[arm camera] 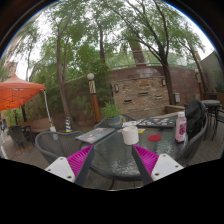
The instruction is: Pour water
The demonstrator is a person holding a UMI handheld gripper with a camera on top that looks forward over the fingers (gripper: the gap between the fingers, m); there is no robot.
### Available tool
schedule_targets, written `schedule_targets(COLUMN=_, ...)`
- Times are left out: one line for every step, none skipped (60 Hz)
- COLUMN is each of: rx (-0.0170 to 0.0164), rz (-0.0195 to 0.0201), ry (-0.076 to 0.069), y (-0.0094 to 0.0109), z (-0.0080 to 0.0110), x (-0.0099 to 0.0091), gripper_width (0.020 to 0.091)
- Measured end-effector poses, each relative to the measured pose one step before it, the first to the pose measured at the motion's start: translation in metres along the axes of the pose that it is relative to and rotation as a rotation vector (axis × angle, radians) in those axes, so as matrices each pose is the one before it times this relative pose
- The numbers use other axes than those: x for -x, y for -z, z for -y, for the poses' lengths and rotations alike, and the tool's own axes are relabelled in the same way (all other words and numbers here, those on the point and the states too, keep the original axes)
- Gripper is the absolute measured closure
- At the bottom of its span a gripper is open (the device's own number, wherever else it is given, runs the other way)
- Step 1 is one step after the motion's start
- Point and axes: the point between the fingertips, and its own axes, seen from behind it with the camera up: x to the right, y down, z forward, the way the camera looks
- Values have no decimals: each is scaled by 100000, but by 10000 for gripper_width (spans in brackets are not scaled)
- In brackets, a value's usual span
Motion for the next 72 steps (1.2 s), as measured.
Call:
schedule_targets(rx=115, rz=-522, ry=1049, y=12, z=-25, x=-289, gripper_width=279)
schedule_targets(rx=18, rz=-509, ry=854, y=-11, z=11, x=-269, gripper_width=278)
schedule_targets(rx=0, rz=-548, ry=690, y=-11, z=6, x=-289, gripper_width=279)
schedule_targets(rx=-18, rz=-518, ry=538, y=-24, z=7, x=-258, gripper_width=279)
schedule_targets(rx=-10, rz=-432, ry=569, y=-36, z=20, x=-194, gripper_width=277)
schedule_targets(rx=-89, rz=-203, ry=610, y=-87, z=12, x=-206, gripper_width=278)
schedule_targets(rx=-154, rz=22, ry=877, y=-714, z=-244, x=-1148, gripper_width=278)
schedule_targets(rx=-89, rz=48, ry=599, y=-48, z=-20, x=-170, gripper_width=278)
schedule_targets(rx=-28, rz=54, ry=640, y=-48, z=-79, x=-160, gripper_width=277)
schedule_targets(rx=-1, rz=2, ry=585, y=-82, z=-166, x=-77, gripper_width=278)
schedule_targets(rx=94, rz=-82, ry=534, y=-91, z=-213, x=-152, gripper_width=279)
schedule_targets(rx=150, rz=-211, ry=458, y=-122, z=-159, x=-169, gripper_width=279)
schedule_targets(rx=240, rz=-341, ry=363, y=712, z=135, x=243, gripper_width=280)
schedule_targets(rx=13, rz=-395, ry=236, y=-1002, z=-386, x=-855, gripper_width=281)
schedule_targets(rx=131, rz=-426, ry=232, y=-174, z=-90, x=-331, gripper_width=283)
schedule_targets(rx=74, rz=-359, ry=258, y=-185, z=-71, x=-324, gripper_width=283)
schedule_targets(rx=-25, rz=-390, ry=236, y=-171, z=-109, x=-387, gripper_width=286)
schedule_targets(rx=-80, rz=-536, ry=203, y=-190, z=-92, x=-442, gripper_width=286)
schedule_targets(rx=-145, rz=-637, ry=209, y=-170, z=-102, x=-457, gripper_width=287)
schedule_targets(rx=-71, rz=-655, ry=207, y=-219, z=-87, x=-464, gripper_width=288)
schedule_targets(rx=-99, rz=-715, ry=195, y=-230, z=-38, x=-548, gripper_width=287)
schedule_targets(rx=-259, rz=-682, ry=352, y=-285, z=5, x=-558, gripper_width=289)
schedule_targets(rx=-498, rz=-747, ry=497, y=-238, z=43, x=-636, gripper_width=286)
schedule_targets(rx=-697, rz=-952, ry=707, y=-254, z=78, x=-710, gripper_width=287)
schedule_targets(rx=-711, rz=-1226, ry=884, y=-334, z=75, x=-784, gripper_width=286)
schedule_targets(rx=-562, rz=-1495, ry=1088, y=-407, z=-14, x=-998, gripper_width=287)
schedule_targets(rx=-260, rz=-1744, ry=1307, y=-415, z=-61, x=-1056, gripper_width=287)
schedule_targets(rx=-67, rz=-1881, ry=1471, y=-413, z=-65, x=-1103, gripper_width=287)
schedule_targets(rx=-33, rz=-1939, ry=1596, y=-445, z=-88, x=-1126, gripper_width=287)
schedule_targets(rx=-106, rz=-1953, ry=1623, y=-524, z=-103, x=-1097, gripper_width=287)
schedule_targets(rx=-154, rz=-2002, ry=1641, y=-583, z=-103, x=-1077, gripper_width=288)
schedule_targets(rx=-87, rz=-2052, ry=1580, y=-589, z=-132, x=-1134, gripper_width=287)
schedule_targets(rx=-103, rz=-1991, ry=1427, y=-673, z=-160, x=-1090, gripper_width=286)
schedule_targets(rx=-133, rz=-1826, ry=1191, y=-654, z=-139, x=-1032, gripper_width=287)
schedule_targets(rx=-12, rz=-1648, ry=1092, y=-642, z=-172, x=-920, gripper_width=287)
schedule_targets(rx=237, rz=-1630, ry=956, y=-674, z=-287, x=-917, gripper_width=288)
schedule_targets(rx=453, rz=-1633, ry=856, y=-736, z=-393, x=-1057, gripper_width=290)
schedule_targets(rx=387, rz=-1456, ry=616, y=-656, z=-236, x=-843, gripper_width=286)
schedule_targets(rx=90, rz=-1239, ry=318, y=-539, z=-178, x=-663, gripper_width=288)
schedule_targets(rx=-310, rz=-1112, ry=-30, y=-807, z=-143, x=-765, gripper_width=288)
schedule_targets(rx=-211, rz=-1224, ry=-338, y=-810, z=-184, x=-839, gripper_width=289)
schedule_targets(rx=194, rz=-1331, ry=-549, y=-748, z=-274, x=-788, gripper_width=288)
schedule_targets(rx=463, rz=-1318, ry=-592, y=-724, z=-247, x=-649, gripper_width=287)
schedule_targets(rx=402, rz=-1081, ry=-497, y=-725, z=-204, x=-672, gripper_width=289)
schedule_targets(rx=406, rz=-952, ry=-503, y=-726, z=-165, x=-580, gripper_width=289)
schedule_targets(rx=442, rz=-1007, ry=-479, y=-718, z=-214, x=-531, gripper_width=287)
schedule_targets(rx=457, rz=-1029, ry=-369, y=-560, z=-223, x=-448, gripper_width=288)
schedule_targets(rx=426, rz=-1085, ry=-363, y=-604, z=-134, x=-528, gripper_width=284)
schedule_targets(rx=506, rz=-1078, ry=-318, y=-542, z=-140, x=-360, gripper_width=282)
schedule_targets(rx=531, rz=-1005, ry=-243, y=-435, z=-61, x=-183, gripper_width=279)
schedule_targets(rx=379, rz=-814, ry=-128, y=-435, z=-65, x=-250, gripper_width=276)
schedule_targets(rx=121, rz=-603, ry=-136, y=-334, z=-22, x=-135, gripper_width=275)
schedule_targets(rx=-33, rz=-185, ry=-260, y=-346, z=30, x=-70, gripper_width=276)
schedule_targets(rx=-87, rz=223, ry=-345, y=-219, z=3, x=55, gripper_width=276)
schedule_targets(rx=-52, rz=292, ry=-347, y=-294, z=-26, x=-2, gripper_width=277)
schedule_targets(rx=-65, rz=214, ry=-281, y=-326, z=-12, x=28, gripper_width=276)
schedule_targets(rx=-143, rz=125, ry=-258, y=-338, z=20, x=-38, gripper_width=277)
schedule_targets(rx=-246, rz=191, ry=-154, y=-358, z=-251, x=-400, gripper_width=276)
schedule_targets(rx=-104, rz=116, ry=-158, y=-313, z=-38, x=-61, gripper_width=275)
schedule_targets(rx=-196, rz=95, ry=-175, y=-360, z=34, x=38, gripper_width=271)
schedule_targets(rx=-190, rz=-152, ry=-306, y=-367, z=49, x=-66, gripper_width=272)
schedule_targets(rx=43, rz=-384, ry=-424, y=-457, z=1, x=-123, gripper_width=272)
schedule_targets(rx=292, rz=-350, ry=-481, y=-942, z=-41, x=-276, gripper_width=273)
schedule_targets(rx=549, rz=-263, ry=-350, y=-435, z=-159, x=-122, gripper_width=274)
schedule_targets(rx=746, rz=-114, ry=-318, y=-422, z=-218, x=-71, gripper_width=276)
schedule_targets(rx=841, rz=28, ry=-386, y=-374, z=-238, x=3, gripper_width=289)
schedule_targets(rx=1102, rz=85, ry=-421, y=-279, z=-126, x=288, gripper_width=318)
schedule_targets(rx=1285, rz=206, ry=-465, y=-302, z=-357, x=77, gripper_width=372)
schedule_targets(rx=1454, rz=-187, ry=-453, y=-284, z=-358, x=50, gripper_width=455)
schedule_targets(rx=1168, rz=701, ry=-812, y=-311, z=-323, x=282, gripper_width=565)
schedule_targets(rx=1345, rz=-428, ry=-635, y=-85, z=-146, x=97, gripper_width=572)
schedule_targets(rx=-210, rz=-245, ry=380, y=-107, z=-291, x=-369, gripper_width=568)
